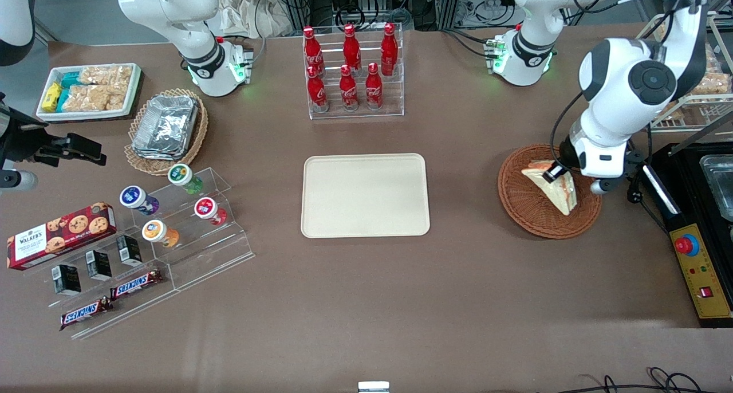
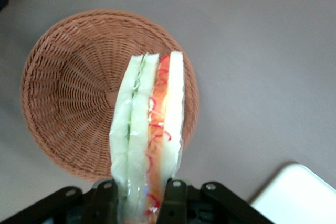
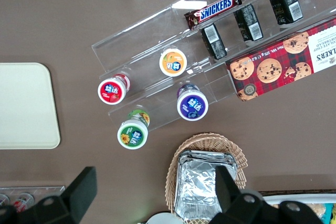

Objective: Place sandwich from basket to tray
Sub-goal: 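Lift the sandwich and carry it toward the cream tray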

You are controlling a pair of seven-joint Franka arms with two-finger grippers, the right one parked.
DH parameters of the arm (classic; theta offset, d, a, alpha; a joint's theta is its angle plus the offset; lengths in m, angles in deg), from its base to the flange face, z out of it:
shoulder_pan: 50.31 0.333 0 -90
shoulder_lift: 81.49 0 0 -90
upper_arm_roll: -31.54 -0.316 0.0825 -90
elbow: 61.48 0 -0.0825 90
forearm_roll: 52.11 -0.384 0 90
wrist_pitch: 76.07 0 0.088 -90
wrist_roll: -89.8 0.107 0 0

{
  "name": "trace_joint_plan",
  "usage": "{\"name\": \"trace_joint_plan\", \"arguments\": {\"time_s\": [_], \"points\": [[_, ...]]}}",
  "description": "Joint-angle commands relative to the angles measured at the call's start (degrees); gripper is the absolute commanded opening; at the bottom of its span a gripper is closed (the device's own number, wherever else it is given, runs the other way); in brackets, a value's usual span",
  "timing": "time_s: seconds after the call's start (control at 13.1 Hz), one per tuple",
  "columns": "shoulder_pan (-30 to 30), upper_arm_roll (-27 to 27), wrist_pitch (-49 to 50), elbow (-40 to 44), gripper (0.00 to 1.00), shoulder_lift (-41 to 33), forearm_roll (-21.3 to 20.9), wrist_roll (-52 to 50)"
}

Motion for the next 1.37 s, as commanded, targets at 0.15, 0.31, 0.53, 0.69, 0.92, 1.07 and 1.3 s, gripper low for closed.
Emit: {"name": "trace_joint_plan", "arguments": {"time_s": [0.15, 0.31, 0.53, 0.69, 0.92, 1.07, 1.3], "points": [[0.17, 12.36, 9.01, 15.48, 0.0, 7.58, -0.86, 1.54], [-0.62, 18.95, 8.93, 18.3, 0.0, 11.53, -5.49, 0.85], [-6.57, 21.71, 8.05, 22.77, 0.0, 19.78, -12.0, -3.8], [-9.66, 21.79, 6.74, 25.94, 0.0, 26.55, -15.09, -6.0], [-11.43, 21.71, -0.81, 26.04, 0.0, 32.88, -15.71, -6.37], [-11.96, 21.62, -3.72, 26.04, 0.0, 37.45, -20.44, -6.63], [-13.1, 21.44, -6.01, 25.87, 0.0, 41.25, -24.14, -9.17]]}}
